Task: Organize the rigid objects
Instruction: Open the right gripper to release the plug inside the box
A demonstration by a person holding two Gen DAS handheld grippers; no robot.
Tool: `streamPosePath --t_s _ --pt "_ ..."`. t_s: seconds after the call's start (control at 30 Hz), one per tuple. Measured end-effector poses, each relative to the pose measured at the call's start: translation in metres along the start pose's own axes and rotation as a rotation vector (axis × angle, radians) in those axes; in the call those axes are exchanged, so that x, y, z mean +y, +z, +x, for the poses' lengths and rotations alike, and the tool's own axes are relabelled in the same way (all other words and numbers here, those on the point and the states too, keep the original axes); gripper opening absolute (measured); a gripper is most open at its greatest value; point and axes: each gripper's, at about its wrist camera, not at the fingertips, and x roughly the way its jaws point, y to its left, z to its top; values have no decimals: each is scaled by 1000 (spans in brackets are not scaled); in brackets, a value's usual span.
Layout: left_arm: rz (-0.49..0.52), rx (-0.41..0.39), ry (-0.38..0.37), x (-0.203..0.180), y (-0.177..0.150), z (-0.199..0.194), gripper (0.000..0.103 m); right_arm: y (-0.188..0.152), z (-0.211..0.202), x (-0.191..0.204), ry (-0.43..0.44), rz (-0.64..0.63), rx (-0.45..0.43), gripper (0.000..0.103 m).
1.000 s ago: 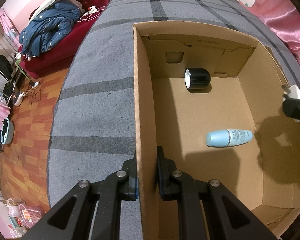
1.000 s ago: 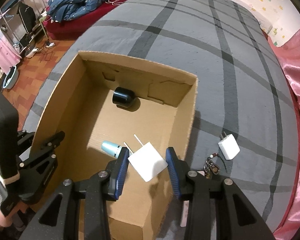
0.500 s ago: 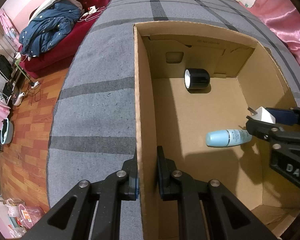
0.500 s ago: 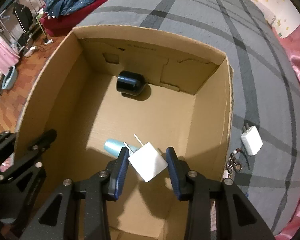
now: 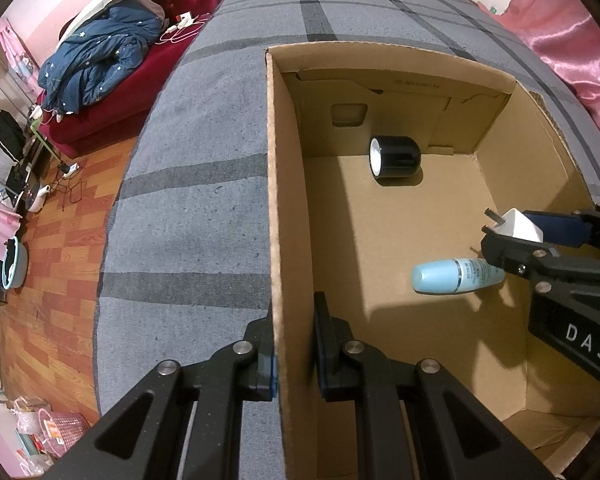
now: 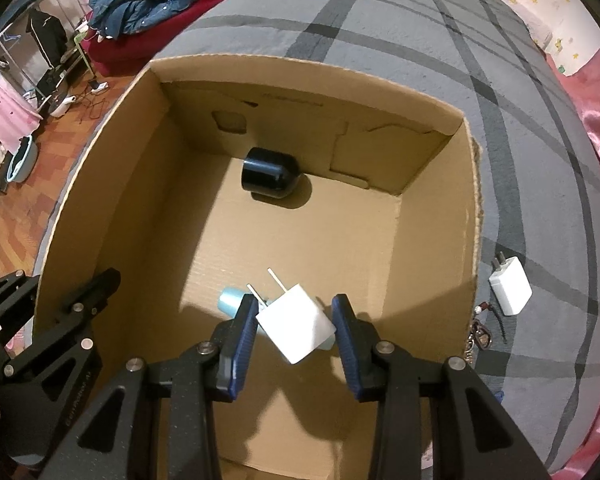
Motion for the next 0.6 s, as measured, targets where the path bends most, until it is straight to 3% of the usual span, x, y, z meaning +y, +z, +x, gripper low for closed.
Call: streamPosePath --t_s 0.6 --pt "-4 1 -6 2 1 1 14 6 28 12 41 15 41 41"
